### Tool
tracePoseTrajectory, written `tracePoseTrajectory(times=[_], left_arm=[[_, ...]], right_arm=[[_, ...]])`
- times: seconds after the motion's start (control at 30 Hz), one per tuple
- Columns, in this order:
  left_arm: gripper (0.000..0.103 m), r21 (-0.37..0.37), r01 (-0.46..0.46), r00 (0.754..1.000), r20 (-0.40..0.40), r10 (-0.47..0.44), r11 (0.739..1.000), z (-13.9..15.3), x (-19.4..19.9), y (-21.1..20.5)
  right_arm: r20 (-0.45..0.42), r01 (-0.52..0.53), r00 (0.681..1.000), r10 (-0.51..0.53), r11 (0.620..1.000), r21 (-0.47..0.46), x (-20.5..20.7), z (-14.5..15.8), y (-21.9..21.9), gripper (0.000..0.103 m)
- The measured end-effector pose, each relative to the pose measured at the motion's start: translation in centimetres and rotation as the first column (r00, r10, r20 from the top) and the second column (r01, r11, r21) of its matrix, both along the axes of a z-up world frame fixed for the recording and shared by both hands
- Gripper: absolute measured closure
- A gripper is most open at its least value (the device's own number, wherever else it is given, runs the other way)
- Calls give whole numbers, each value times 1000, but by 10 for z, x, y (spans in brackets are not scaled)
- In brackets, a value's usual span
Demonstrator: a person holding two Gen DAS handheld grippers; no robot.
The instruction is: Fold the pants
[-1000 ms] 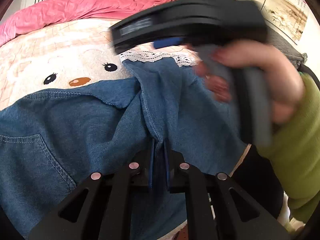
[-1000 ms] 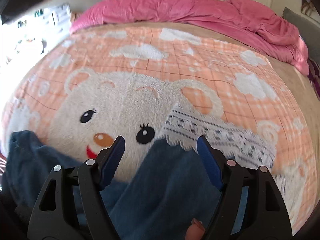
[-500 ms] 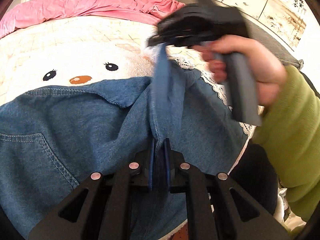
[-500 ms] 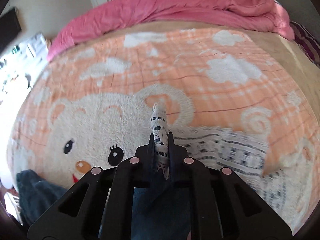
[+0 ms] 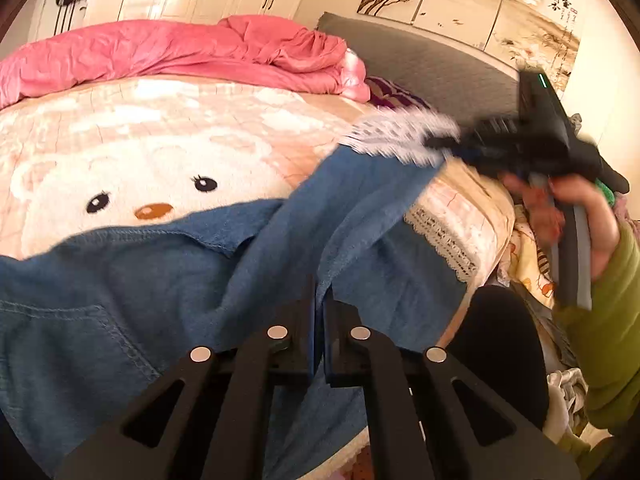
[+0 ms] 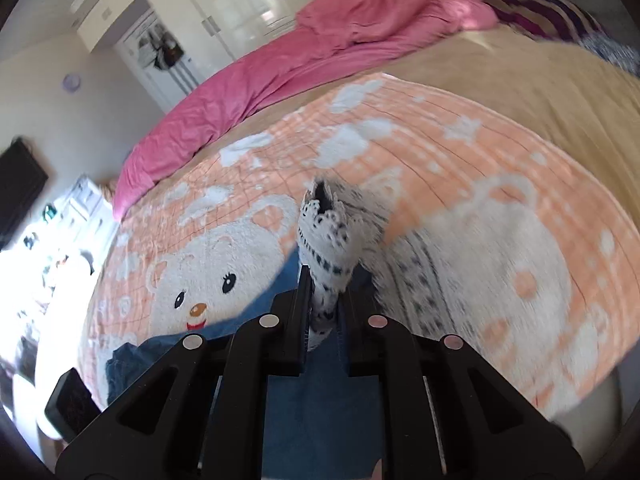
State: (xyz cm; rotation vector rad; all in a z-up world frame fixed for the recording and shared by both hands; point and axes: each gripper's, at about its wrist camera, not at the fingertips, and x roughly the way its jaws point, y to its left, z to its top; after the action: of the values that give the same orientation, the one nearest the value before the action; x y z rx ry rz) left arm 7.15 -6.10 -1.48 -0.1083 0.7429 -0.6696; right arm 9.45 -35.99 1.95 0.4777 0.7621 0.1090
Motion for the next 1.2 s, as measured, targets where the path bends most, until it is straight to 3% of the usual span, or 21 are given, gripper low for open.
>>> tracePoseTrajectory(times=[0.13,0.23,0.4,0.5,0.53,0.57,0.6,0.73,1.03,1.1,1.2], left_arm=[[101,0,25,1000,9,-25,1000,3,-2,2],[101,14,42,999,13,-42,999,4,-9,-1],[101,53,55,998,25,-56,997,0,-16,-8],[101,75,56,998,28,-58,996,-4,-21,-11],[101,87,57,998,28,-60,995,-5,-22,-12],[101,93,60,998,26,-63,994,-6,-23,-13],[101,96,63,998,24,-66,993,-7,-23,-11],[101,130,90,995,32,-95,987,-8,-29,-17],[101,277,144,986,40,-161,950,-30,-48,-45],[101,287,142,987,28,-156,947,-35,-46,-46],[101,266,141,988,21,-152,954,-34,-44,-40]], right_arm=[[-57,37,998,-32,996,79,-42,-25,-18,95],[-89,39,995,-32,996,78,-59,-42,-19,94],[-122,40,992,-23,989,139,-71,-64,-31,68],[-113,51,993,-36,991,127,-75,-64,-36,69],[-115,59,992,-45,991,118,-76,-65,-39,73],[-118,69,991,-57,992,102,-77,-65,-41,87],[-118,69,991,-59,994,87,-78,-65,-44,92],[-106,77,992,-72,996,46,-87,-65,-54,92],[-81,102,990,-119,975,-196,-87,-73,-53,92],[-88,95,989,-116,974,-207,-88,-73,-53,86],[-17,99,994,-106,969,-226,-97,-55,-51,81]])
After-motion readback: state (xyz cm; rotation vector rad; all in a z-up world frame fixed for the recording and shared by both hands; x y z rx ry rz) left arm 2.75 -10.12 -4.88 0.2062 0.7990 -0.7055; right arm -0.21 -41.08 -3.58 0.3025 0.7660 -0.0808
